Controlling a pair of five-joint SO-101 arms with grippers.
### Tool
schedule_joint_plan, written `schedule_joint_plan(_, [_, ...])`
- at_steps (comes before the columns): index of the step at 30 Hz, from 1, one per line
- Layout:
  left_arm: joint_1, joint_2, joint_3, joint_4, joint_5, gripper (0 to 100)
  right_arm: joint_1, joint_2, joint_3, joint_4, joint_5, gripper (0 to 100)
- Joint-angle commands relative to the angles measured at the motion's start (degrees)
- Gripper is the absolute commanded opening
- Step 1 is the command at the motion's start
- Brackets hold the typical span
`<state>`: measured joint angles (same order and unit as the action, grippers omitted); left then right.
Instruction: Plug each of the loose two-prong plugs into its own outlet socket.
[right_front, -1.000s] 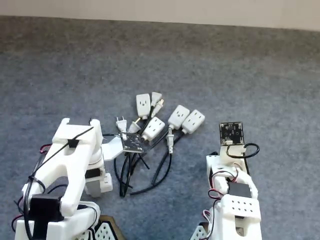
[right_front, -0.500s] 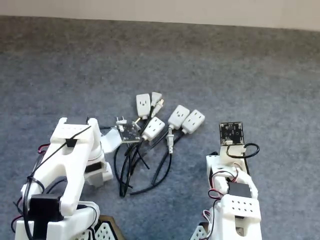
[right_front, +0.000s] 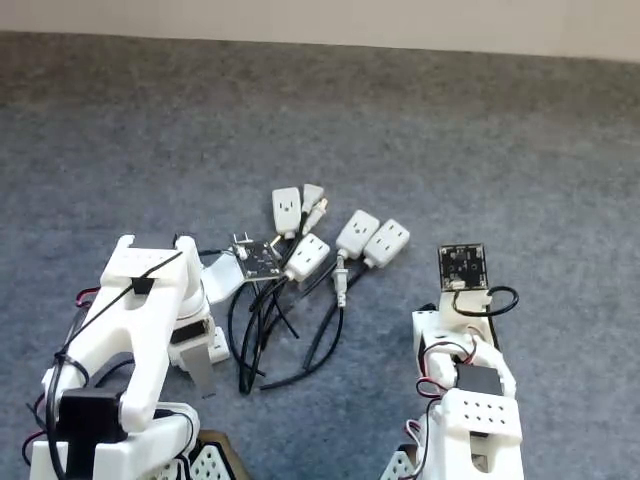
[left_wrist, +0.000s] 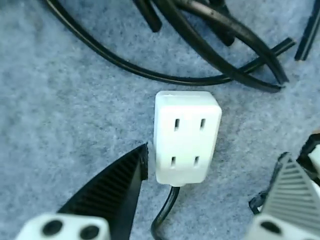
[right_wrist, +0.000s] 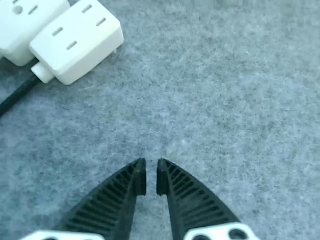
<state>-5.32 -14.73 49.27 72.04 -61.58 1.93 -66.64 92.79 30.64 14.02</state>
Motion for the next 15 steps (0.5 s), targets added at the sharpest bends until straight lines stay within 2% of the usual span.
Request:
schedule_joint_plan(1, [-3.82, -1.54, -0.48, -0.09, -0.79, 38, -0.57, -0.75, -0.22, -1.01, 0.53, 5.5])
schedule_joint_plan(4, [-7.78, -1.54, -0.48, -0.09, -0.79, 32, -0.57, -0.75, -0.22, -1.01, 0.53, 5.5])
schedule_joint_plan(11, [-13.23, -1.54, -0.84, -0.09, -0.35, 1, -0.57, -0.75, -0.48, -0.75, 0.53, 5.5])
schedule_joint_plan(15, [-14.37, -1.1, -0.4, 1.76, -0.79, 4, -1.63, -0.66, -2.59, 3.03, 0.26, 5.5])
